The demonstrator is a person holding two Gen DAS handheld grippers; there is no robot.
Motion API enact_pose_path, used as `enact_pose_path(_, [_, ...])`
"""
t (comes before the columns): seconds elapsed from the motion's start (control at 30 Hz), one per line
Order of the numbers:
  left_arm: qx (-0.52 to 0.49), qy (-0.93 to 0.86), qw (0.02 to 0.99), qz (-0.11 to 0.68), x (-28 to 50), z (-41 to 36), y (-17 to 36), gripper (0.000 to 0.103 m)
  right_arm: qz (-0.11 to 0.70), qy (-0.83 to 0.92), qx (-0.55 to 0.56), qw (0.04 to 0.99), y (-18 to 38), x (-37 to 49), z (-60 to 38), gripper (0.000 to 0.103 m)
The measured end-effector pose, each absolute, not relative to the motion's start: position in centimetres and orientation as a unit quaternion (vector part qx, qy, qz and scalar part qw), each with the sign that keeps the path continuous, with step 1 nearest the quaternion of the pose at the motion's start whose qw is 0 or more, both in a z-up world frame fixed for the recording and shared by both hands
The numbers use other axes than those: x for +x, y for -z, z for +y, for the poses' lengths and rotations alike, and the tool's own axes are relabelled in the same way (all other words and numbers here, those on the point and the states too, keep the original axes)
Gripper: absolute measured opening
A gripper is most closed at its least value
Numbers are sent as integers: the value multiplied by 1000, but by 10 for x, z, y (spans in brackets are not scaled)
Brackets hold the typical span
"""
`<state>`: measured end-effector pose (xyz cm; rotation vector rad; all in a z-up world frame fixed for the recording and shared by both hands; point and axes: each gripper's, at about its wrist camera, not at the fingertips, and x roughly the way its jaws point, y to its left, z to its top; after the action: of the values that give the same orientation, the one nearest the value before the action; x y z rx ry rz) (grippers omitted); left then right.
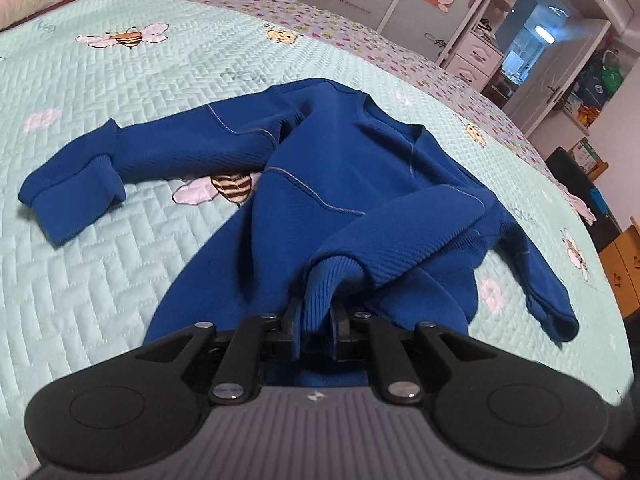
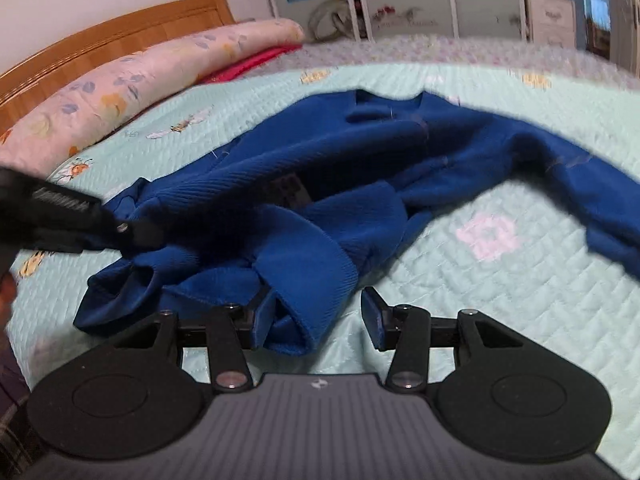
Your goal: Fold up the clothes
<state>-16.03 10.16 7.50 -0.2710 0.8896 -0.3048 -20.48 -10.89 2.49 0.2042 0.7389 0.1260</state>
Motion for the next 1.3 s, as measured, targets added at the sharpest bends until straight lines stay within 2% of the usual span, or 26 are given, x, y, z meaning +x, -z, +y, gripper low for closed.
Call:
enact_pose_path(0.03, [-124, 150, 883, 427, -164, 99, -76, 15, 367, -60, 107, 922, -22, -201, -109, 38])
enact_pose_path(0.07, [-118, 153, 884, 427, -168, 96, -78, 16, 372, -61, 121, 918, -19, -199, -109, 13])
enact_pose_path(0.17, [-100, 163, 884, 426, -179, 88, -82, 16, 365, -47, 139, 919, -24, -209, -115, 12])
enact_pose_path(0.33, [-69, 180, 885, 424, -199, 75, -88, 21, 352, -21, 95, 931, -50, -267, -116, 10])
enact_pose_path(0.47, [-44, 193, 885, 422, -214, 64, -94, 22, 362, -64, 40, 929, -37, -289, -101, 11])
enact_pose_path(0.6, [-27, 200, 877, 435, -229, 58, -90, 22, 363, -69, 81, 926, -26, -301, -121, 15])
enact_pose_path(0.63, [-30, 197, 876, 439, -231, 60, -89, 23, 349, -72, 87, 930, -32, -306, -128, 21])
enact_pose_path(0.7, [-36, 189, 873, 448, -234, 65, -86, 33, 311, -78, 80, 944, -47, -313, -140, 35])
enact_pose_path(0.73, [-40, 186, 872, 451, -236, 68, -85, 33, 293, -81, 72, 950, -53, -313, -146, 46])
enact_pose_path(0.77, [-44, 183, 871, 454, -237, 70, -84, 33, 282, -86, 69, 953, -57, -309, -152, 48])
enact_pose_path(0.9, [-52, 172, 870, 459, -243, 77, -85, 33, 286, -119, 73, 948, -55, -271, -169, 48])
enact_pose_path(1.13, [-61, 139, 866, 477, -247, 90, -81, 33, 341, -165, 80, 922, -28, -217, -161, 48])
enact_pose_path(1.2, [-55, 130, 866, 479, -248, 90, -81, 33, 352, -177, 95, 914, -26, -220, -160, 31])
enact_pose_path(1.23, [-52, 126, 866, 481, -249, 90, -81, 34, 353, -181, 95, 913, -26, -224, -159, 13])
enact_pose_path(1.3, [-44, 116, 865, 486, -249, 87, -80, 39, 355, -173, 88, 915, -26, -235, -154, 9])
